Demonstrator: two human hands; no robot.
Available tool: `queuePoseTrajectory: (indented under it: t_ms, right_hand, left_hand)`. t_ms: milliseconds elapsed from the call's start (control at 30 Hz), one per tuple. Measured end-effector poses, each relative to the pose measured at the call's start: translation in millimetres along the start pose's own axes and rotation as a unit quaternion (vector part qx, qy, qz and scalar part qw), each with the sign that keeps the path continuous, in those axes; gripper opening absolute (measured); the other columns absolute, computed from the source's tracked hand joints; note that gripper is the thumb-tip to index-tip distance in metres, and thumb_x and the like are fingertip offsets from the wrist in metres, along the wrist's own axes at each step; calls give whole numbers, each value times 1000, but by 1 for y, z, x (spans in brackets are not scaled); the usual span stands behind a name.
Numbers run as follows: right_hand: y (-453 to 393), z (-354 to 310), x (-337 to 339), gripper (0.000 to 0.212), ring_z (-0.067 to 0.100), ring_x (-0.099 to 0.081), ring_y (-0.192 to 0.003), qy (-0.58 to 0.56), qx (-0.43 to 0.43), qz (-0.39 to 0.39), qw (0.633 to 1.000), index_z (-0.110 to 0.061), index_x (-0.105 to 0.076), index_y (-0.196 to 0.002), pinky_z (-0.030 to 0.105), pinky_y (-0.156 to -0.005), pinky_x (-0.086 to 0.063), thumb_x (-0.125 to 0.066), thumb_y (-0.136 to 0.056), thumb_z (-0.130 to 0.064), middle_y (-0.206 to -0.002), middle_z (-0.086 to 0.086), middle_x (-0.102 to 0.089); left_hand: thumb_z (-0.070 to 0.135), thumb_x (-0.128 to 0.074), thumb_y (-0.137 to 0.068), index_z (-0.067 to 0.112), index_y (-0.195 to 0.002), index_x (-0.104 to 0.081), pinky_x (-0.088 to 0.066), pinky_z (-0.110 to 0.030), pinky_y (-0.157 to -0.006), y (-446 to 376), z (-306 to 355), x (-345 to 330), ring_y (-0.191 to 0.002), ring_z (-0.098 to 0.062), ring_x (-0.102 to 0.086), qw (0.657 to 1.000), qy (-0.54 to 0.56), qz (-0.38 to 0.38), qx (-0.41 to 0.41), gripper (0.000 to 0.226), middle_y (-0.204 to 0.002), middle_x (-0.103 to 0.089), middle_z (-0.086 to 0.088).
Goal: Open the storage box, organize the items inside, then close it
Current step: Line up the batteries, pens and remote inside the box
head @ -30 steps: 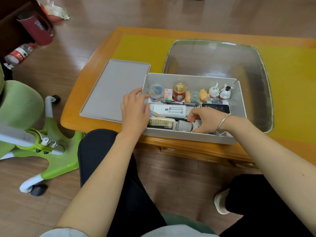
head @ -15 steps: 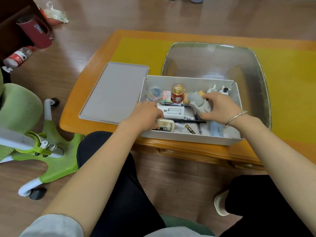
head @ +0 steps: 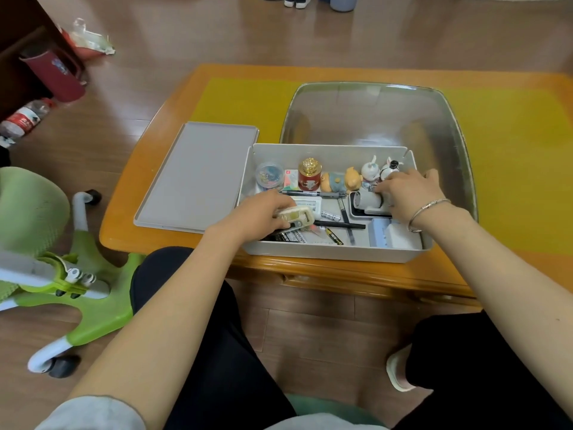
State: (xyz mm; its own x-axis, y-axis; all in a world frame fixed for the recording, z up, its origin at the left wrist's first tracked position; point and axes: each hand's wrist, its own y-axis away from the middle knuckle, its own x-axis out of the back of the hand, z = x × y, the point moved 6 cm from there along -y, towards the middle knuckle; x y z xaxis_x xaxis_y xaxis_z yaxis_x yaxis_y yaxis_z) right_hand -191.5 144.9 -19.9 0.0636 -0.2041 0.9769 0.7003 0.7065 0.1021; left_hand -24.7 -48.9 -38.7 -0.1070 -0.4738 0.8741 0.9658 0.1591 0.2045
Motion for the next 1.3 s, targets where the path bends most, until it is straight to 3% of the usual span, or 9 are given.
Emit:
queuePoseTrajectory:
  t_ms: [233,367,467,633,833,967,1100,1200,1300]
  right_hand:
    - [12,7,26,38,26,-48,-116,-140,0,113,984,-27,-57,-123,41,-91,-31,-58,-85,-20,-122,0,-60]
    - [18,-20,40,44,12,-55,-105,-346,121,32,930,-22,-55,-127,25,-90,-40,-66,-85,-28,-119,-2,-62]
    - [18,-26,43,28,4,-59,-82,-443,115,-4,889,-19,-62,-112,14,-77,-47,-67,-84,-19,-101,-1,-68]
    - [13,-2,38,15,22,-64,-77,-421,12,39,906,-12,-68,-102,26,-75,-51,-62,-89,-12,-85,8,-69]
    - [18,62,36,16,24,-59,-74,-364,-151,190,899,-9,-65,-97,30,-66,-44,-51,-92,-14,-86,12,-68]
    - [25,68,31,18,23,-59,-77,-403,-172,225,871,-13,-66,-100,32,-70,-47,-52,-89,-14,-90,9,-69]
    - [26,66,26,17,15,-56,-74,-420,-162,230,863,-13,-66,-101,22,-66,-42,-54,-90,-14,-87,4,-67]
    - [27,61,23,15,13,-55,-70,-414,-153,225,869,-14,-67,-100,15,-56,-35,-56,-90,-15,-82,-2,-63]
    - [26,55,21,15,14,-55,-70,-422,-149,216,868,-15,-67,-100,17,-58,-37,-57,-89,-15,-81,-1,-63]
  left_hand:
    - [25,-66,-89,31,-111,-59,-39,-21,-69,-16,36,21,-85,-5,-53,988,123,64,-64,24,-101,-58,10]
    - [23,-66,-89,32,-101,-57,-45,-24,-75,-31,69,26,-88,-7,-56,979,164,63,-100,18,-100,-59,10]
    - [22,-65,-90,28,-105,-58,-47,-23,-76,-41,82,28,-90,-7,-56,974,184,66,-111,17,-102,-59,9]
    - [24,-65,-90,29,-118,-50,-44,-17,-67,-62,95,25,-80,6,-54,968,227,70,-85,32,-95,-55,21]
    - [29,-69,-85,28,-103,-51,-47,-32,-70,-90,96,21,-91,-13,-59,983,132,128,-23,25,-99,-61,13]
    - [25,-70,-85,22,-110,-61,-45,-35,-77,-104,122,8,-101,-20,-58,984,55,142,-93,28,-109,-66,2]
    - [38,-74,-80,24,-136,-47,-33,-39,-98,-110,129,-2,-124,-24,-42,985,-28,148,-85,63,-136,-49,-2]
    - [41,-73,-79,19,-134,-45,-38,-41,-94,-103,106,-6,-117,-26,-46,986,-49,160,-20,65,-131,-46,-6]
    - [25,-67,-86,12,-124,-50,-43,-37,-83,-95,94,-16,-105,-28,-53,991,2,130,-9,43,-121,-50,-10]
